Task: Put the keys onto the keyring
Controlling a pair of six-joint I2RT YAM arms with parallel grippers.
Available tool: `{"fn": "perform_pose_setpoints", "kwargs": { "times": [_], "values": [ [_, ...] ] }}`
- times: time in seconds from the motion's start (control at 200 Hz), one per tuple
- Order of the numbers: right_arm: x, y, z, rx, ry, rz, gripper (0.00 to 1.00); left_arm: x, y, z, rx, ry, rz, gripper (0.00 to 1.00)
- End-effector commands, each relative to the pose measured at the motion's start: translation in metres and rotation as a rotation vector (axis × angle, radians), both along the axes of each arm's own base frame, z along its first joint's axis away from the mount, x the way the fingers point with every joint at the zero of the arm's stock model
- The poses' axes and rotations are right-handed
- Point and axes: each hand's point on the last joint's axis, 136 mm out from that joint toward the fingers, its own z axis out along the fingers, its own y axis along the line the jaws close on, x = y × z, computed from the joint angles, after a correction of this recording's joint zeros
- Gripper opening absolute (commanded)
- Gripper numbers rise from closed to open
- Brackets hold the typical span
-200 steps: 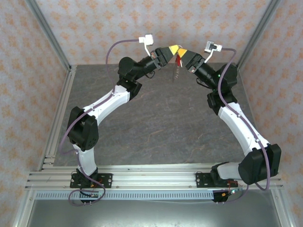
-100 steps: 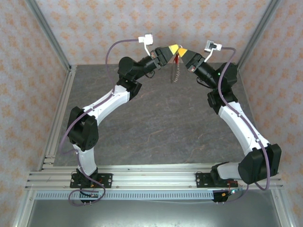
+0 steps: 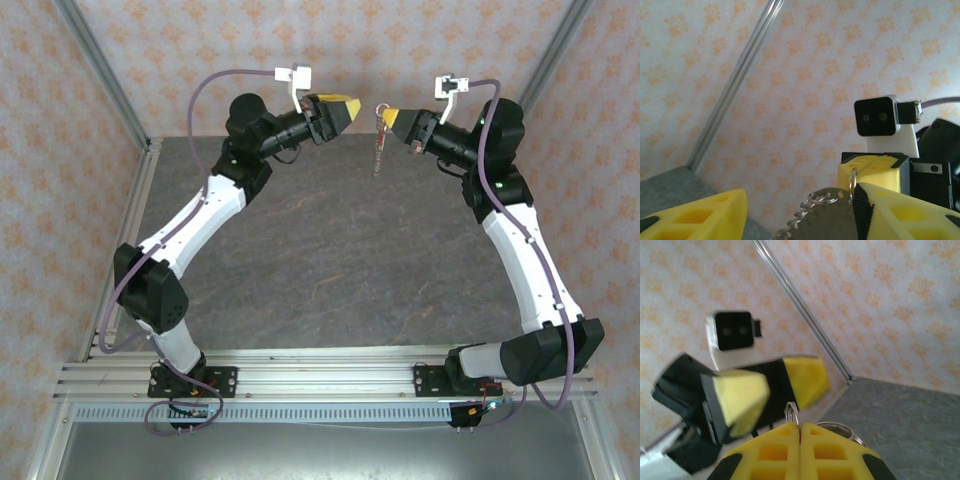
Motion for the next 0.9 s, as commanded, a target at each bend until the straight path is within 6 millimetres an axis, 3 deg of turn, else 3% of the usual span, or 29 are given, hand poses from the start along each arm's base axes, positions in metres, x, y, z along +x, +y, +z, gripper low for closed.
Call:
{"fn": "perform_pose_setpoints", "kwargs": {
  "times": [0.0, 0.26, 0.41, 0.425, 0.47, 0.896],
  "values": [
    [-0.007, 0.003, -0.016, -0.112, -0.002, 0.072, 0.0, -0.015, -0.002, -0.001, 0.129, -0.059, -0.085, 0.62],
    [-0.001, 0.007, -0.04, -0.213, 0.044, 0.125, 0.0, -0.022, -0.016, -0.028, 0.323, -0.033, -0.239, 0.63],
    [0.002, 0.01, -0.05, -0.225, 0.068, 0.156, 0.0, -0.029, -0.017, -0.037, 0.386, -0.02, -0.291, 0.56],
    [0.002, 0.01, -0.051, -0.227, 0.069, 0.157, 0.0, -0.022, -0.02, -0.049, 0.396, 0.004, -0.298, 0.55],
    [0.002, 0.01, -0.052, -0.23, 0.072, 0.161, 0.0, -0.02, -0.021, -0.055, 0.407, 0.016, -0.303, 0.55],
    [0.003, 0.013, -0.059, -0.23, 0.09, 0.187, 0.0, -0.006, -0.031, -0.07, 0.395, 0.06, -0.351, 0.48]
  ]
}}
